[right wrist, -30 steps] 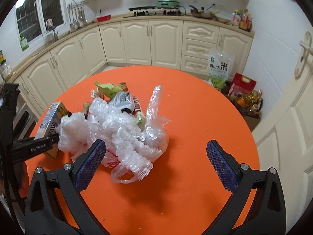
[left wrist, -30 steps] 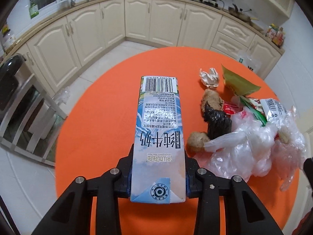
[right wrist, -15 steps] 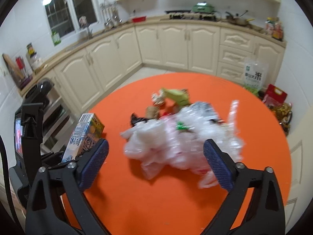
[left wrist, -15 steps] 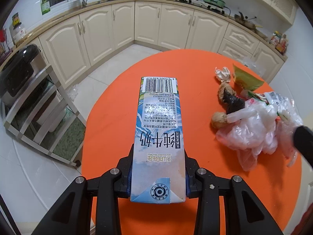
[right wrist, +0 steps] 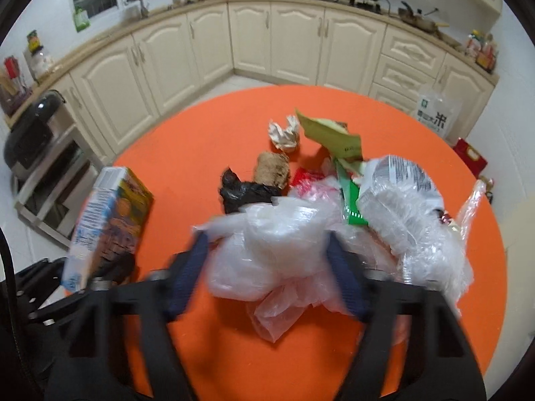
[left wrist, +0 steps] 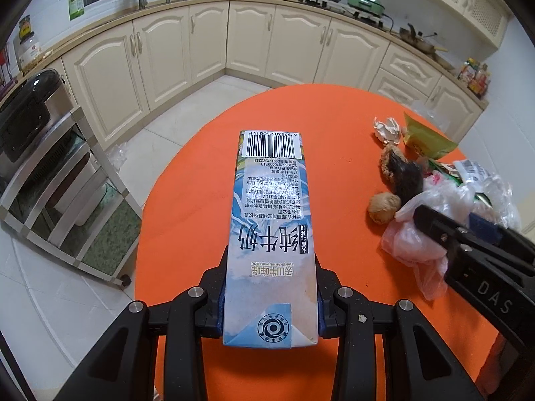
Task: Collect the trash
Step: 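Grasp the clear plastic bag with the right tool while the left tool holds the carton, then carry the carton and plastic bag with both tools over the blue bin, then open both tools to drop the carton and bag into the bin, then move both tools back toward the trash pile on the table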
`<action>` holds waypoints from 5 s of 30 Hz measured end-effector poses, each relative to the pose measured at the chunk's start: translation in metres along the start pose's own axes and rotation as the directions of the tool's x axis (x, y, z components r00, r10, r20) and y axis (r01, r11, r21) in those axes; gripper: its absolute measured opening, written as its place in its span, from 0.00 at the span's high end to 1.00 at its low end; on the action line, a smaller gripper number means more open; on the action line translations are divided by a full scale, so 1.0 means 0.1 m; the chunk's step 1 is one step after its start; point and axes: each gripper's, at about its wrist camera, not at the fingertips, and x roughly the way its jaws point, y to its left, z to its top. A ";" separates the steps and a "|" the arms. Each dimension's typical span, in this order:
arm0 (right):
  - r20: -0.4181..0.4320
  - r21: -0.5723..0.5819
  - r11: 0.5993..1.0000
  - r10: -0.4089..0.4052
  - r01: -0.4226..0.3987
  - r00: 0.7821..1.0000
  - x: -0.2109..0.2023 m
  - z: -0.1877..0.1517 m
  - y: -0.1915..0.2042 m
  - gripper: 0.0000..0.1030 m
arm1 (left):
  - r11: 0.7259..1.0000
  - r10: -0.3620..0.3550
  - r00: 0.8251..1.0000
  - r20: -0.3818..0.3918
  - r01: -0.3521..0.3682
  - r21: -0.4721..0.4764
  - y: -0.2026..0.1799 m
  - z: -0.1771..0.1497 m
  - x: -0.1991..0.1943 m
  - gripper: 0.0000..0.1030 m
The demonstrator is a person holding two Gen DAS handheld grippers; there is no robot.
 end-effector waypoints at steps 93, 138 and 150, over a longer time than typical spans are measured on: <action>-0.054 0.739 0.632 -0.287 0.232 0.956 -1.96 -2.97 -4.17 0.56 | 0.665 -0.085 0.970 -0.229 0.227 0.711 -5.63 -1.34 0.47 0.51; 0.118 0.599 0.769 -0.360 0.223 0.926 -2.72 -2.37 -2.79 0.21 | 0.803 -0.237 0.971 -0.043 0.220 0.554 -3.45 -1.35 -0.93 0.37; 0.258 0.454 0.876 -0.304 0.162 0.917 -2.84 -1.99 -1.84 0.04 | 0.903 -0.205 0.971 0.126 0.138 0.406 -2.22 -1.54 -1.55 0.24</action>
